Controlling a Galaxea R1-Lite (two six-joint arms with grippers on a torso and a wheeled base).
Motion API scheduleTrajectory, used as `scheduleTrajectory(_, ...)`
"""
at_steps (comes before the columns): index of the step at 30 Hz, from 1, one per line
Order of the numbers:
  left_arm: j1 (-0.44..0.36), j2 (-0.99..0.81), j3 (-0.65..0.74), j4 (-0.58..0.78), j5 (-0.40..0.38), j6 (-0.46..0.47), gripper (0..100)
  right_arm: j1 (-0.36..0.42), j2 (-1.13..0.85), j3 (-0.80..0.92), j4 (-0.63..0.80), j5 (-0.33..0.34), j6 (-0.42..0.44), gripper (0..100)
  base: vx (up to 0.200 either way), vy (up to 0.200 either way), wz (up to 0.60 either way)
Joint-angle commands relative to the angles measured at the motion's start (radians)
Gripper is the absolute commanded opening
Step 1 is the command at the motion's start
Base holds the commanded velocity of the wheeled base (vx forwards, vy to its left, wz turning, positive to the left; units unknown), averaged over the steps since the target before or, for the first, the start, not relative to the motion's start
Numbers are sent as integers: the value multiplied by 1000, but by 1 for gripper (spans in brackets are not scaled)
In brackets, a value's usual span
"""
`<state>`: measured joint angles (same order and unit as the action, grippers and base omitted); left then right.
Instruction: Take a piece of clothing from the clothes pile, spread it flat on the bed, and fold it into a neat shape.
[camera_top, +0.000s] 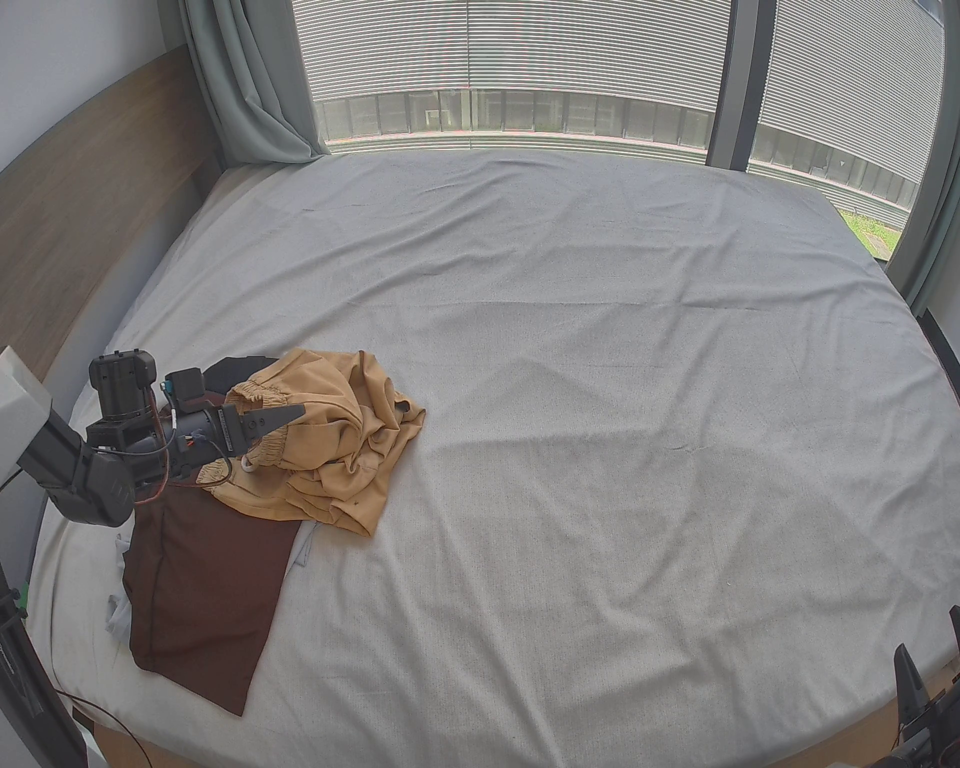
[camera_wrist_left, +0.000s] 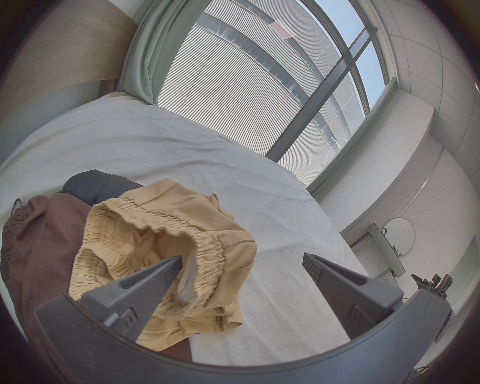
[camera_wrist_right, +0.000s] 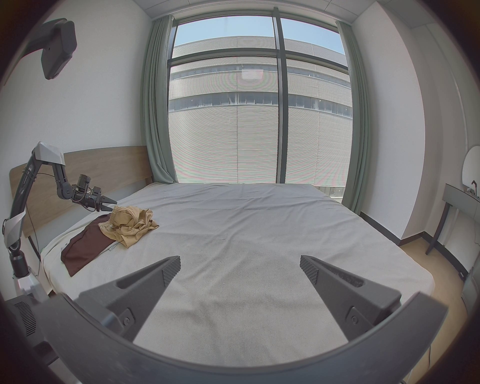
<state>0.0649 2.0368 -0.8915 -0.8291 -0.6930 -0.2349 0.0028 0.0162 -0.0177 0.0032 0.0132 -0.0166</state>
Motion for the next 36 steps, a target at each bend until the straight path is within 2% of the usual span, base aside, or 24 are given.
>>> scheduleTrajectory(1, -16, 26, -21, -1, 1, -1, 100, 0, -16, 16, 0, -1, 0, 100, 0, 0, 0)
scheduleTrajectory(36, -56, 98, -87, -7, 13, 0, 100, 0, -16, 16, 0, -1, 0, 100, 0, 0, 0)
